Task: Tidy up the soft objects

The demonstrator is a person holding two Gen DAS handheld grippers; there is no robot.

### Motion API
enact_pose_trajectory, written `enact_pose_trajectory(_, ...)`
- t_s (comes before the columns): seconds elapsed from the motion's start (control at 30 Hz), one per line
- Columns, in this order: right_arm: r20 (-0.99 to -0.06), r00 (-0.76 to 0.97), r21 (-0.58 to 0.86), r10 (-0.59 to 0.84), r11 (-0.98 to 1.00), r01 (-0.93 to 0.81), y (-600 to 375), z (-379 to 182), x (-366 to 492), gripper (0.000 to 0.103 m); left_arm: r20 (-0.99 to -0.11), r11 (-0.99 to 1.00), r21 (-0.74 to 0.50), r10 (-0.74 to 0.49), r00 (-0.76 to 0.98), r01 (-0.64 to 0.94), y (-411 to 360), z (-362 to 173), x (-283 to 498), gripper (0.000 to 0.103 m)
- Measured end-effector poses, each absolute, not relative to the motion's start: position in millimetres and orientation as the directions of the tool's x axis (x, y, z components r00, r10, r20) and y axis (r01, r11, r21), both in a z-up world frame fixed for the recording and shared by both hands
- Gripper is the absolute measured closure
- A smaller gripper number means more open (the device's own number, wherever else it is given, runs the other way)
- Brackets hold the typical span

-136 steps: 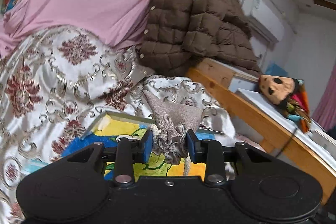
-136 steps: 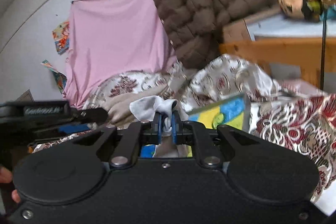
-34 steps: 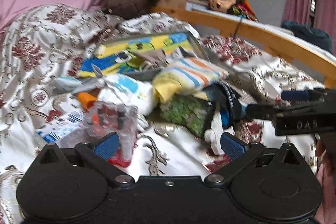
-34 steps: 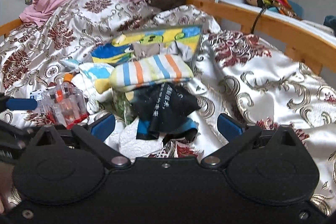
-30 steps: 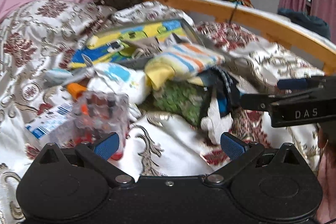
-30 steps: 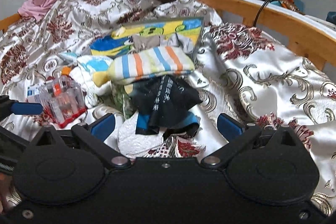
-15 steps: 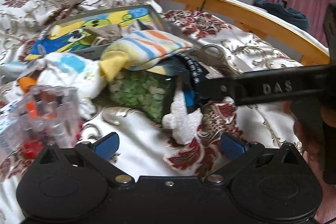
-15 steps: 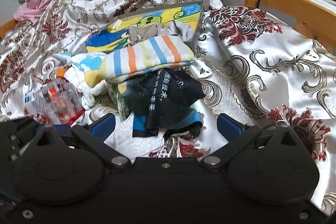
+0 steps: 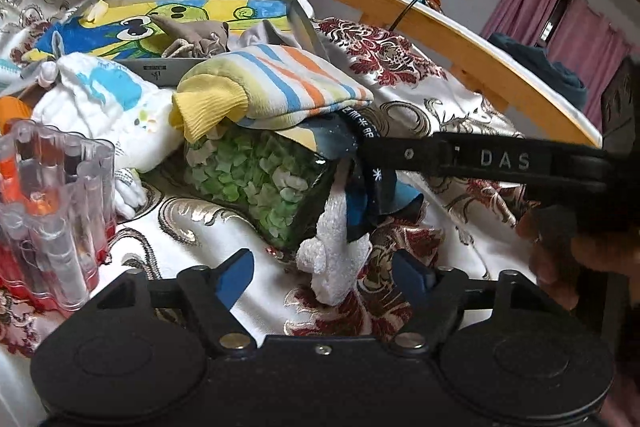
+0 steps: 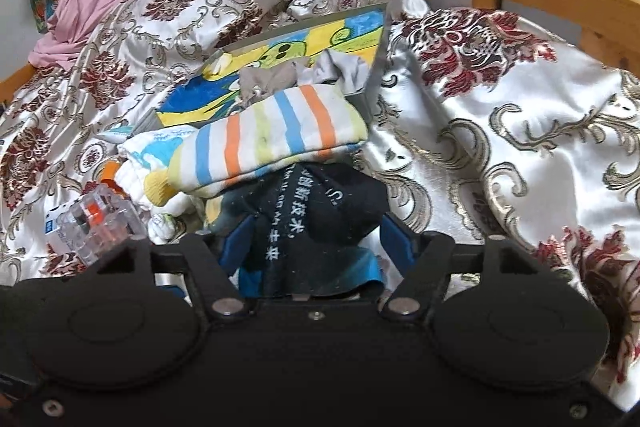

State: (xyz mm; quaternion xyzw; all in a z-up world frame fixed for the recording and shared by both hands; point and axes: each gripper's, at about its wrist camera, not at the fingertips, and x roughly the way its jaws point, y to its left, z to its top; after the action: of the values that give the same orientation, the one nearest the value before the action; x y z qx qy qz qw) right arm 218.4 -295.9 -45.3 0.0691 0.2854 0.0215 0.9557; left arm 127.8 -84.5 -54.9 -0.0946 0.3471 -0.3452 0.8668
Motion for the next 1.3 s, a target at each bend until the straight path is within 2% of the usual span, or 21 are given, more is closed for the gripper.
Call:
enact_pose_trajectory(0.2, -0.547, 0.830, 0.147, 0.106, 0.989, -0.030, -289.9, -47.8, 223.3, 0.057, -0.534, 0.717, -0.430, -0.692, 0.486, 0.549, -91.7, -56.9, 132.3, 0.050)
enact_pose_trajectory(0.33, -0.543, 0.831, 0.145, 0.121, 0.988, -0.049, -286.1, -48.6, 224.2, 0.072, -0.536, 0.714, -0.436, -0.695, 0.479, 0.547, -91.8, -58.8, 133.0, 0.063)
enact_pose_trajectory(0.4, -0.541, 0.832, 0.141, 0.122, 0.989, -0.053, -284.7, -48.5, 223.6, 0.077, -0.536, 0.716, -0.446, -0.694, 0.481, 0.537, -90.1, -58.9, 134.1, 0.069)
enact_pose_trajectory(0.5, -0.537, 0.833, 0.151, 0.132, 0.987, -0.059, -285.5, -47.7, 222.0, 0.086, -0.535, 0.714, -0.468, -0.698, 0.476, 0.520, -88.2, -59.5, 136.7, 0.083)
enact_pose_trajectory(0.57, -0.531, 0.836, 0.151, 0.139, 0.986, -0.068, -285.8, -47.0, 220.7, 0.095, -0.530, 0.706, -0.478, -0.706, 0.469, 0.523, -88.1, -59.1, 136.4, 0.085)
enact_pose_trajectory(0.73, -0.524, 0.839, 0.140, 0.146, 0.987, -0.083, -283.3, -46.0, 218.7, 0.100, -0.519, 0.685, -0.490, -0.726, 0.451, 0.539, -90.9, -57.0, 133.4, 0.086)
enact_pose_trajectory(1.0, -0.511, 0.839, 0.156, 0.187, 0.980, -0.123, -283.4, -43.9, 214.2, 0.103, -0.533, 0.698, -0.448, -0.710, 0.460, 0.558, -98.2, -52.4, 125.6, 0.090)
enact_pose_trajectory(1.3, -0.461, 0.846, 0.118, 0.266, 0.964, -0.238, -268.8, -32.4, 196.3, 0.103, -0.591, 0.777, -0.429, -0.627, 0.507, 0.461, -88.2, -39.1, 109.1, 0.091)
